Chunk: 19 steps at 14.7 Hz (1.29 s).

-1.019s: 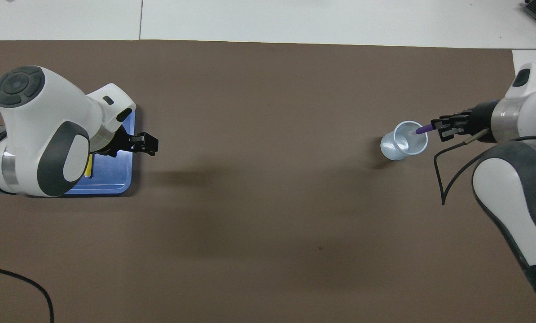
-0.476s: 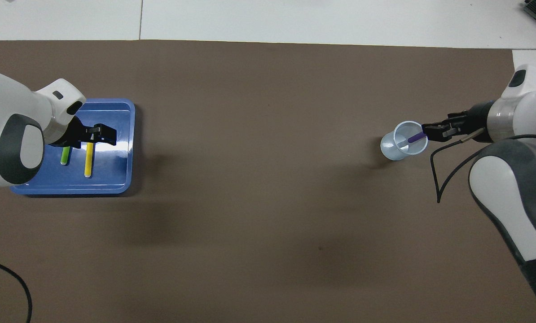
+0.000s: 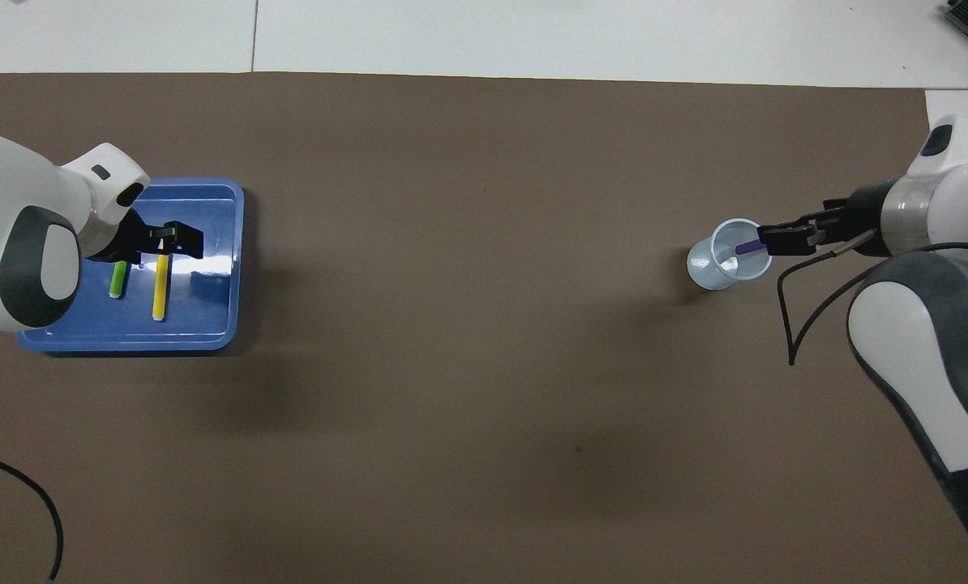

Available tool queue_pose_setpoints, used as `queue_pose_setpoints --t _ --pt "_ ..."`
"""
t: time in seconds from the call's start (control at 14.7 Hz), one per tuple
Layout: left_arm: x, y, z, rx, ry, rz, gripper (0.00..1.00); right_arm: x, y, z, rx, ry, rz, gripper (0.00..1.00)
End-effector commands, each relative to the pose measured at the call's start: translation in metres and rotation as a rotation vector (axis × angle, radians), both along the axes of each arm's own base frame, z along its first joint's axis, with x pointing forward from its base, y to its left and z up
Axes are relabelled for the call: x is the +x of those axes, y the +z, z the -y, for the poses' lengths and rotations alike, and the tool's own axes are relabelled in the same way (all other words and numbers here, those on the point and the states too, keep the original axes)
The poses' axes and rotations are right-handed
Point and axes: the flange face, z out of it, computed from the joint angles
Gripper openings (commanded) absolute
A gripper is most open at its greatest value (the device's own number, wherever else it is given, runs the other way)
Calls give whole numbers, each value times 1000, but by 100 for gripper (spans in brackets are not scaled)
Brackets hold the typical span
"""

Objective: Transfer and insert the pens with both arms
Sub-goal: 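Insert the purple pen into the cup while the left gripper returns, then release the pen in the cup while the left gripper grasps yellow pen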

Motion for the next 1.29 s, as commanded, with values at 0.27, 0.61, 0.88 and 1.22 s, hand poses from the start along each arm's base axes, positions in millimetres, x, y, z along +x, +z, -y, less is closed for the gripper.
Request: queue_pose_setpoints --t 0.27,0.61,0.88,1.22 --pt "8 -11 -17 16 -19 19 95 5 12 0 -11 -13 10 100" --pt "7 -30 -35 17 -54 9 92 0 19 0 -9 -10 -14 100" --pt "7 -39 -50 17 -53 10 90 -4 24 -6 -7 0 -33 100" --pt "4 -45 -49 33 -77 -1 69 -7 34 -14 33 -85 -96 100"
